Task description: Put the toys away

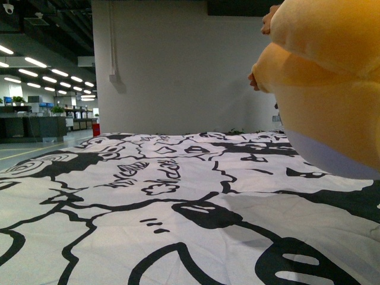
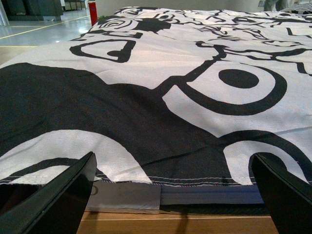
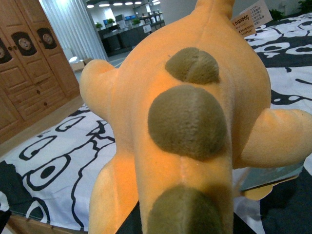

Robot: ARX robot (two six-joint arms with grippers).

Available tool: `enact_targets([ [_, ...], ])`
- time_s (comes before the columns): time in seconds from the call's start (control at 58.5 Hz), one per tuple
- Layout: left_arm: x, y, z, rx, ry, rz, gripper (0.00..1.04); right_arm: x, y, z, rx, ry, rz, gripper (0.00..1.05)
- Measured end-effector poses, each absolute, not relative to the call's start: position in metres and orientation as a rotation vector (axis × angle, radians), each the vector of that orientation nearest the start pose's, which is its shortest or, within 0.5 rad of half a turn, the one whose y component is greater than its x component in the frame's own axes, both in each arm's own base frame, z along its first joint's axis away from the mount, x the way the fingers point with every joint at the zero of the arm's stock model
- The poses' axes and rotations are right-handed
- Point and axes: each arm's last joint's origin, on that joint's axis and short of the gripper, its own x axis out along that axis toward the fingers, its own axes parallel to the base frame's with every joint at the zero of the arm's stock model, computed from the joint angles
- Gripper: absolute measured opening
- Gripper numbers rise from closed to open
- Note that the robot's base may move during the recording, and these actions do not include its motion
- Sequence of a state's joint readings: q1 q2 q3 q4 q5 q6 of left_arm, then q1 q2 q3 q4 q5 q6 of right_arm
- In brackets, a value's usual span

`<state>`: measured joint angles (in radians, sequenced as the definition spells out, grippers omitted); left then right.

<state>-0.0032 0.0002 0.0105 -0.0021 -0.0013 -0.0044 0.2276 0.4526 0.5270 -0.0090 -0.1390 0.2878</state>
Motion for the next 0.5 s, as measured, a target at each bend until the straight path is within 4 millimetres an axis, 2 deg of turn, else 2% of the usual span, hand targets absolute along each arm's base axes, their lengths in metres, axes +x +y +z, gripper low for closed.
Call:
enact_targets([
  [0.325, 0.097, 0.0, 0.167, -0.004, -0.008, -0.002, 0.98, 0.116, 0.03, 0.301, 0.282, 0.001, 0.342, 0.07],
  [0.41, 0.097, 0.0, 0.167, -0.004, -0.008, -0.002, 0.98, 0.114, 0.03, 0.294, 0.175, 0.002, 0.174, 0.07],
  [0.495, 0.097, 0.0, 0.167, -0.004, -0.008, -0.002, 0.98, 0.114, 0.024, 0.276, 0.083, 0.007, 0.038, 0.07],
])
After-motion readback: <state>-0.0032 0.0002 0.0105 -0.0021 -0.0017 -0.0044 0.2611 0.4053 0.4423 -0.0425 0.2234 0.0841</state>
